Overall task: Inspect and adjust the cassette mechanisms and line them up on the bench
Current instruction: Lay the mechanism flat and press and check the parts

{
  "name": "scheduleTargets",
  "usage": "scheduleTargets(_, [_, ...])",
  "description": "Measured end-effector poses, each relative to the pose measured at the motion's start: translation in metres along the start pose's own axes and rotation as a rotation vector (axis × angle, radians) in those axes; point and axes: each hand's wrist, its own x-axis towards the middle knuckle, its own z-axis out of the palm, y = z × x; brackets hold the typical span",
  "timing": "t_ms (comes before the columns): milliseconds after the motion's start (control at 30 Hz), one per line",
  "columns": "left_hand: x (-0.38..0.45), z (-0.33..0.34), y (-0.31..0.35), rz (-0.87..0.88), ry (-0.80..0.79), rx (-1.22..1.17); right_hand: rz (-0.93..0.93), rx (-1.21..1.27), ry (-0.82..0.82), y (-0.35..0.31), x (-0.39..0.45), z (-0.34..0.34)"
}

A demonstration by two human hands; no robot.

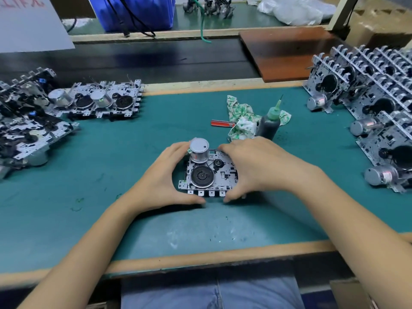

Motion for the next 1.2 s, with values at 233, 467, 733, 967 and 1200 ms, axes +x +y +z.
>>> scheduleTargets(233, [0.014, -0.010, 0.011, -0.343, 0.038, -0.988, -0.029, 1.108, -0.123, 0.017, 0.002, -0.015])
scheduleTargets(467, [0.032, 0.009, 0.022, -0.301, -0.311, -1.620, -0.272, 2.061, -0.344, -0.018, 0.005, 0.013])
scheduleTargets(733, [0.037, 0.014, 0.027, -0.333, -0.067, -1.743, -0.023, 2.071, -0.288, -0.023, 0.013, 0.023])
scheduleTargets(967, [0.037, 0.006, 0.001, -0.247, -0.113, -1.785, 0.322, 1.119, 0.535, 0.012, 0.005, 0.020])
scheduleTargets(1200, [0.040, 0.015, 0.005, -0.406, -0.044, -1.761, 0.486, 0.215, 0.225, 0.009, 0.010, 0.039])
